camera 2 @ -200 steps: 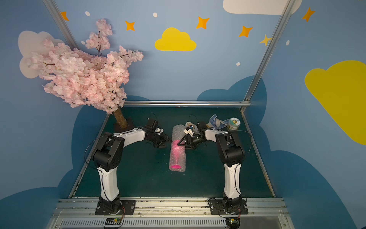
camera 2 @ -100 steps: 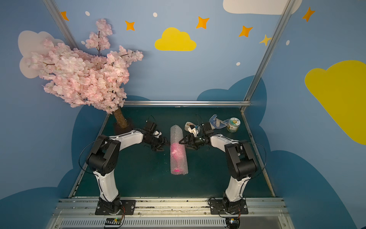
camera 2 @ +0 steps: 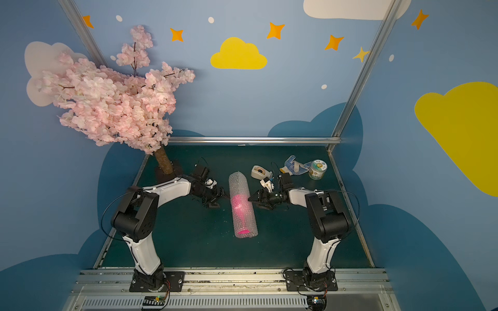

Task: Wrap wine glasses in bubble wrap
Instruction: Pick up the bubble wrap from the center of the board.

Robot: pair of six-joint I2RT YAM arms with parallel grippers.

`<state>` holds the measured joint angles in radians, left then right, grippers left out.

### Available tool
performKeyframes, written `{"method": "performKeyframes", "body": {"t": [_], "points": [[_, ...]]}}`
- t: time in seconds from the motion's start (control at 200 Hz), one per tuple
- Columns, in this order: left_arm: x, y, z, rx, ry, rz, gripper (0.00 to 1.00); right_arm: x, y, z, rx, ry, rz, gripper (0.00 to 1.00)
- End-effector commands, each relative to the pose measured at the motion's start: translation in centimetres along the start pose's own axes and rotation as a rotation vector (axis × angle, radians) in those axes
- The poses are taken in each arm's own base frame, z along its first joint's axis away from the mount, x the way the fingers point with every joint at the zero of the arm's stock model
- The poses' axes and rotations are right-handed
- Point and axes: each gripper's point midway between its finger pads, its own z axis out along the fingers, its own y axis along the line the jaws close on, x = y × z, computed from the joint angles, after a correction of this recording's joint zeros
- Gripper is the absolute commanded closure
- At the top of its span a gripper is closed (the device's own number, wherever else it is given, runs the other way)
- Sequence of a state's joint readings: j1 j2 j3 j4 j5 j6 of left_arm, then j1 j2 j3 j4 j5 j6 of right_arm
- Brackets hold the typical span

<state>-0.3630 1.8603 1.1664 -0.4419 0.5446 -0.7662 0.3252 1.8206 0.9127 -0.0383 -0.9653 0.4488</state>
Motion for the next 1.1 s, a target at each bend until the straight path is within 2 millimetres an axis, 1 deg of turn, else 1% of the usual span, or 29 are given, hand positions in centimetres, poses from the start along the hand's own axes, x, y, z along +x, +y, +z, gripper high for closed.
{"method": "performKeyframes", "body": {"t": [0.0, 0.045, 0.165, 0.275, 0.345, 0.446, 0.546, 0.636, 0.716, 0.831, 0.941, 1.026, 1.091], "points": [[1.4, 0.4, -0.2, -0.007, 0.041, -0.014, 0.27, 0.6, 0.1, 1.7, -0.022, 0.054, -0.037, 0.16], [1.4, 0.4, 0.0, -0.008, 0.043, -0.016, 0.28, 0.8, -0.3, 2.2, -0.020, 0.066, -0.033, 0.16], [1.9, 0.2, 1.0, -0.010, 0.063, -0.007, 0.31, 0.9, -0.1, 3.5, -0.031, 0.080, -0.046, 0.16], [2.4, 0.0, 1.9, -0.018, 0.084, 0.008, 0.33, 0.7, 0.6, 4.6, -0.055, 0.085, -0.067, 0.16], [2.5, 0.0, 2.2, -0.016, 0.090, 0.007, 0.34, 0.4, 1.4, 5.1, -0.095, 0.086, -0.072, 0.16], [2.4, -0.2, 2.3, -0.001, 0.086, 0.011, 0.34, 0.6, 2.7, 6.1, -0.122, 0.111, -0.109, 0.16], [1.9, -0.8, 1.9, 0.017, 0.067, 0.022, 0.34, 0.7, 3.2, 6.9, -0.145, 0.130, -0.112, 0.16], [1.5, -1.7, 1.4, 0.048, 0.054, 0.036, 0.34, 0.1, 4.5, 6.7, -0.201, 0.110, -0.123, 0.16], [1.2, -2.1, 1.4, 0.063, 0.057, 0.052, 0.34, -0.4, 5.9, 6.7, -0.242, 0.112, -0.143, 0.16], [0.6, -2.6, 1.1, 0.080, 0.035, 0.066, 0.34, -0.5, 6.7, 6.8, -0.252, 0.124, -0.158, 0.17], [-0.9, -3.5, -0.6, 0.107, -0.026, 0.096, 0.31, -1.0, 7.8, 5.9, -0.246, 0.079, -0.201, 0.17], [-2.0, -4.8, -2.1, 0.147, -0.058, 0.136, 0.29, -1.2, 8.3, 5.2, -0.225, 0.045, -0.250, 0.17], [-2.6, -6.0, -2.8, 0.181, -0.062, 0.175, 0.28, -1.5, 8.8, 4.9, -0.217, 0.021, -0.290, 0.17]]}}
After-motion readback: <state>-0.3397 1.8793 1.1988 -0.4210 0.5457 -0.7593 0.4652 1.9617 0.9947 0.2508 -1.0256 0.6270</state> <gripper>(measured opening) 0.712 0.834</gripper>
